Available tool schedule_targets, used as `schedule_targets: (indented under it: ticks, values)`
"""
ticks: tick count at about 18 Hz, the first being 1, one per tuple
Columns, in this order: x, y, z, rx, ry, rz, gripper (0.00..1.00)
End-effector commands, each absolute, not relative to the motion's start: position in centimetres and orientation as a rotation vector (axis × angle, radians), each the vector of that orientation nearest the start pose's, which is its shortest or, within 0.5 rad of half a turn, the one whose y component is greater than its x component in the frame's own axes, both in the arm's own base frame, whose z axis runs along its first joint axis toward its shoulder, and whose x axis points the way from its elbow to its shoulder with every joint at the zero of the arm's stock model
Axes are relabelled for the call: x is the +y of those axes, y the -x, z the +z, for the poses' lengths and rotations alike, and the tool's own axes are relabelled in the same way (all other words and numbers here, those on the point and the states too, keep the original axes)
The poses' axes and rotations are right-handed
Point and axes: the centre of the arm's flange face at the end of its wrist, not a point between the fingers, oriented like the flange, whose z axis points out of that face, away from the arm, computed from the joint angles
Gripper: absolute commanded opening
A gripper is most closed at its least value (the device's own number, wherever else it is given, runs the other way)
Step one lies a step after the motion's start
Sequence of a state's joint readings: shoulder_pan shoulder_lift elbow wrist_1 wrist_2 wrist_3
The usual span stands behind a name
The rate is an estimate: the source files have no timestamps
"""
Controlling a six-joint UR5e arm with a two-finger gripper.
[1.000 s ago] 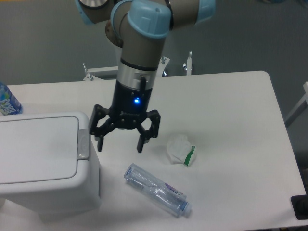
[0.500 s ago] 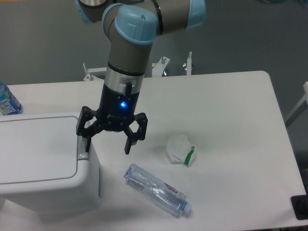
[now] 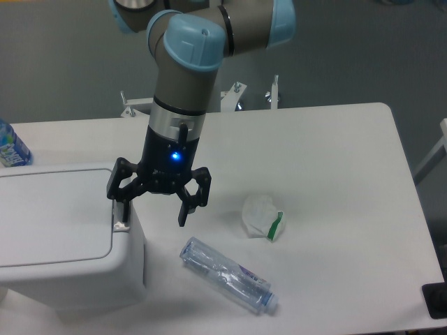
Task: Open the trash can
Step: 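Hook the gripper finger under the lid edge and lift it, then hold the gripper at the lid edge as the lid swings open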
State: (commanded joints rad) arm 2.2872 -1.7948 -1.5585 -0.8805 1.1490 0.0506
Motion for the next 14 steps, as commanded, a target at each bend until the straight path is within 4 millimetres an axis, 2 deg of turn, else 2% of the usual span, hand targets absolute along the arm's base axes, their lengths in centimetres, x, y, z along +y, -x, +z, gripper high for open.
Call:
schedule_targets:
  ticks: [7, 10, 12, 14]
  values:
    - [57.3, 26.8, 46.1, -0.699, 2.435, -0.269, 1.0]
    - [57.2, 26.9, 48.4, -0.681, 2.404, -0.24, 1.0]
    - [56.8, 28.2, 50.2, -0.681, 2.375, -0.208, 1.0]
    - [54.7, 30.9, 51.7, -0.728, 2.334, -0.162, 1.0]
